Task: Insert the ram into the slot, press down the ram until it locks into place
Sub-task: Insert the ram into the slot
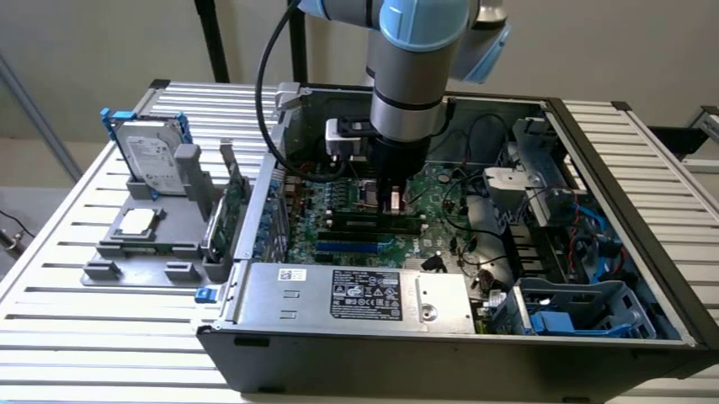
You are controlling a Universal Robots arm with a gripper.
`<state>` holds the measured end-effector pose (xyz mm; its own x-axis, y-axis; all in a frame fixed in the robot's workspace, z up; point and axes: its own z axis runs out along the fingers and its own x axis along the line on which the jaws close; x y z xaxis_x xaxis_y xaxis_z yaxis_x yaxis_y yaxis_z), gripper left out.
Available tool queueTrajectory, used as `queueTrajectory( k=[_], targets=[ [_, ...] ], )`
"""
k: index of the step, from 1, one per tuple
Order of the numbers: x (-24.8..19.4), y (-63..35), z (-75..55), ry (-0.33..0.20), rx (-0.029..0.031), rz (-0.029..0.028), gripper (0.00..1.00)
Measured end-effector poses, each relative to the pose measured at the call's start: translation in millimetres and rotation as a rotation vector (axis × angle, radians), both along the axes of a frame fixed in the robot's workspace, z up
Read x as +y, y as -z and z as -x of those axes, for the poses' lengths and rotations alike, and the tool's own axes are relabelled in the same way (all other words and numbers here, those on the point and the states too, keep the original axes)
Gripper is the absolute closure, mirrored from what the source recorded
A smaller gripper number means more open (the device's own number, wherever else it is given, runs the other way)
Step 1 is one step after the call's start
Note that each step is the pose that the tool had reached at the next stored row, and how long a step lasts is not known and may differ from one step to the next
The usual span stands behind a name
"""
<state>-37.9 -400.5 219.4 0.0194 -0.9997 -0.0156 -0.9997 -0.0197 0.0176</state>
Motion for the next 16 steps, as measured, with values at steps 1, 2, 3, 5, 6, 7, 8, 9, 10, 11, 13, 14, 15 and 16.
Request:
queueTrajectory(
  k=[1, 2, 3, 5, 6, 7, 8, 9, 10, 11, 13, 14, 15, 16],
  targets=[
    [0.0, -0.2, 0.0, 0.000, 0.0000, -0.0001, 0.78],
    [0.0, -1.5, 0.0, 0.000, -0.0001, -0.0003, 0.78],
    [0.0, -4.1, 0.0, 0.000, -0.0001, -0.0004, 0.78],
    [0.0, -10.0, 0.5, 0.000, 0.0000, -0.0002, 0.78],
    [0.0, -13.4, 0.9, 0.000, -0.0001, -0.0002, 0.78],
    [0.0, -16.3, 1.3, 0.000, -0.0001, -0.0003, 0.78],
    [-0.1, -18.6, 1.8, 0.000, 0.0000, -0.0002, 0.78],
    [-0.1, -20.6, 2.5, 0.000, 0.0001, -0.0001, 0.78],
    [-0.1, -22.1, 3.1, 0.000, 0.0003, -0.0002, 0.78],
    [-0.2, -23.2, 3.7, 0.000, 0.0005, -0.0001, 0.80],
    [-0.1, -23.7, 4.1, 0.000, 0.0012, -0.0004, 0.87],
    [-0.1, -23.7, 4.1, 0.000, 0.0013, -0.0004, 0.89],
    [-0.1, -23.7, 4.1, 0.000, 0.0014, -0.0004, 0.89],
    [-0.2, -23.7, 4.1, 0.000, 0.0014, -0.0003, 0.89]
  ],
)
